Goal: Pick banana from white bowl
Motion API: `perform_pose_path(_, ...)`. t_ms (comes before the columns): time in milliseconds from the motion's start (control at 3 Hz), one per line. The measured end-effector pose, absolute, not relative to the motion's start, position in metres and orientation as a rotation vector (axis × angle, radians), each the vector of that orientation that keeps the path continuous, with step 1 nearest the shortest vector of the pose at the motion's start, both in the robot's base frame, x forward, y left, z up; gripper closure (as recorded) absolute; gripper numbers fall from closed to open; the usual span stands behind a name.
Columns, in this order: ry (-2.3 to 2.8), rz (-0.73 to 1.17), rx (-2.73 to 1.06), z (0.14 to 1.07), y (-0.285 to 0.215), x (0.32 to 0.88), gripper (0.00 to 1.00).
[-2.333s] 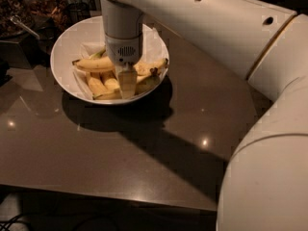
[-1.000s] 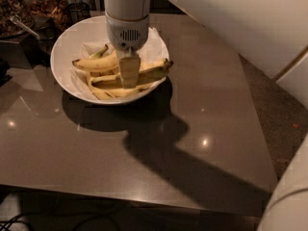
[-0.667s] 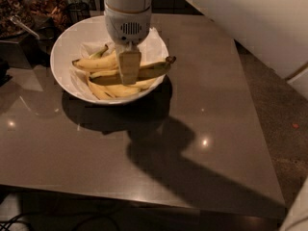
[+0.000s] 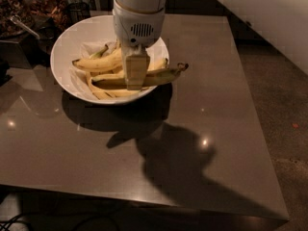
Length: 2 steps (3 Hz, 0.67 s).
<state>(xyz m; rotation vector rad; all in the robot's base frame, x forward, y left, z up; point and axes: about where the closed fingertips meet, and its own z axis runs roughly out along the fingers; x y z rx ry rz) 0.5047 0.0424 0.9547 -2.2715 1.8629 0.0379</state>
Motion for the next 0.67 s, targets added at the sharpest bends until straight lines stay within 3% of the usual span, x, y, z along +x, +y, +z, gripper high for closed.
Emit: perform_pose_path(667, 1.873, 0.087, -2.257, 0.952, 0.031, 0.479, 1.00)
